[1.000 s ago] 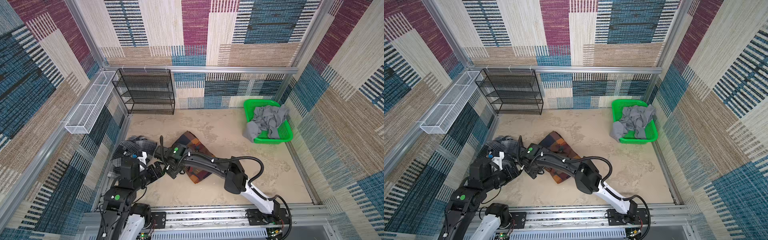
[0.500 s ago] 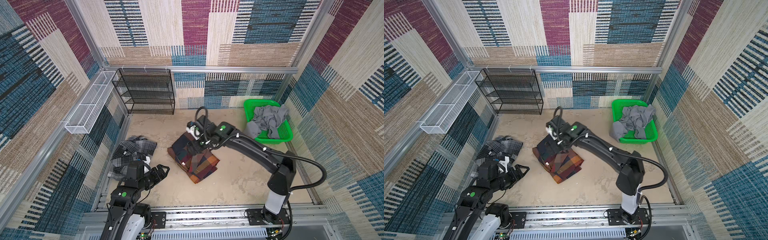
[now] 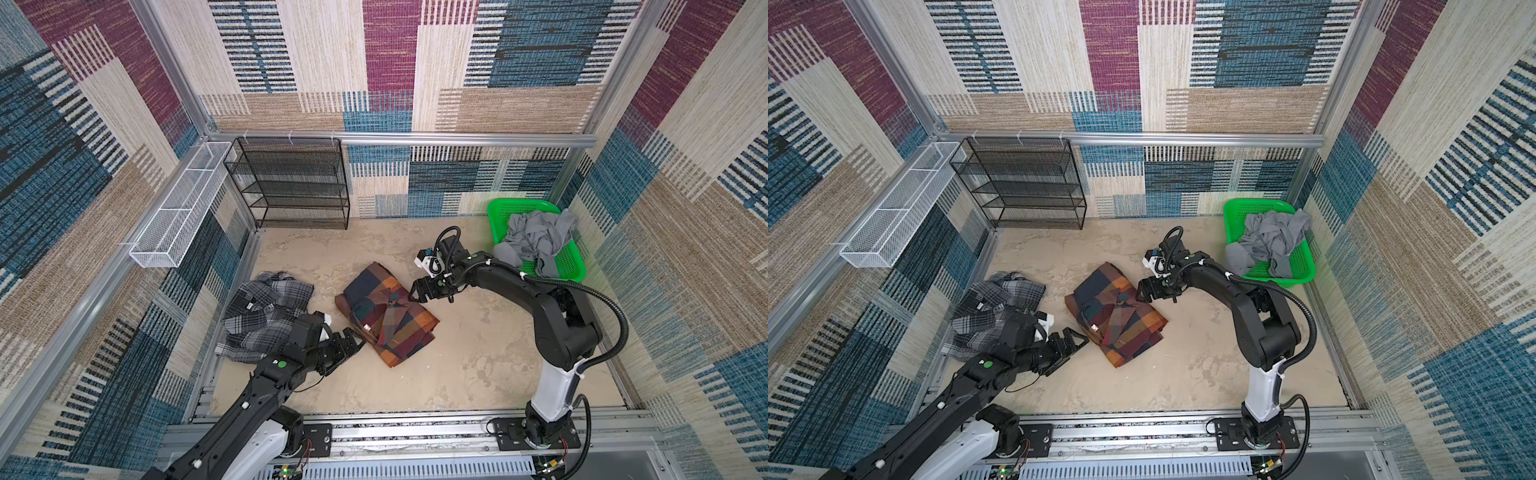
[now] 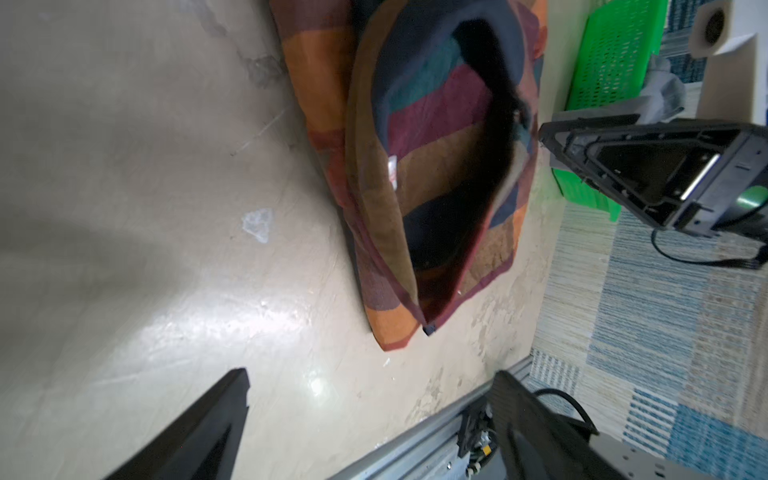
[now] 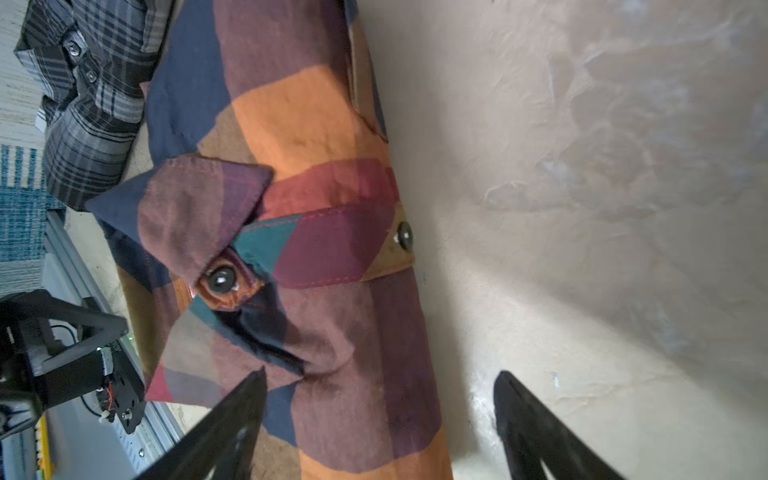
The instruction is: Fold and stack the long sleeve shirts
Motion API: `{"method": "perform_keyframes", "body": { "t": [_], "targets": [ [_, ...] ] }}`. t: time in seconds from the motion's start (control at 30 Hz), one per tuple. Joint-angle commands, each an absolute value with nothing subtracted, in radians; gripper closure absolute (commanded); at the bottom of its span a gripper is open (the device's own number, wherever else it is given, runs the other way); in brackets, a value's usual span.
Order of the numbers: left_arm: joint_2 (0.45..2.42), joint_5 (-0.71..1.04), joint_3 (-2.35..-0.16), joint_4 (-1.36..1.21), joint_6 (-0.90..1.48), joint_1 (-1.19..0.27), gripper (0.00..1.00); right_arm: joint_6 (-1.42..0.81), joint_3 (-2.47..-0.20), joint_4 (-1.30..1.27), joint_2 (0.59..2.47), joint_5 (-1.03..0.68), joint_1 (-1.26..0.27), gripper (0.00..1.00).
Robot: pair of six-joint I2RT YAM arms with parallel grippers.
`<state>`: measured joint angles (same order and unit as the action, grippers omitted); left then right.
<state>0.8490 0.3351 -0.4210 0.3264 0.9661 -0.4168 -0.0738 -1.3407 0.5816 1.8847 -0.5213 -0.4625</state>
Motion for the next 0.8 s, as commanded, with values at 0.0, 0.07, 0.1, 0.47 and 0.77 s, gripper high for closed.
{"method": "perform_keyframes", "body": {
  "t": [0.0, 0.07, 0.1, 0.47, 0.77],
  "targets": [
    [0.922, 0.279, -0.426, 0.197, 0.973, -0.430, 0.08, -0.036, -1.323, 0.450, 1.907, -0.663, -0.462, 0.14],
    [0.967, 0.259, -0.435, 0.174, 0.957, -0.432, 0.09, -0.036, -1.324, 0.435, 1.930, -0.673, -0.462, 0.17],
    [0.992, 0.255, -0.441, 0.155, 0.949, -0.432, 0.11, -0.036, -1.329, 0.430, 1.947, -0.682, -0.462, 0.18],
    [1.167, 0.254, -0.453, -0.052, 0.913, -0.431, 0.27, -0.146, -1.206, 0.327, 1.913, -0.685, -0.497, 0.42],
    [1.106, 0.231, -0.399, -0.053, 0.831, -0.399, 0.45, -0.326, -0.975, 0.244, 1.727, -0.553, -0.667, 0.26]
  ]
}}
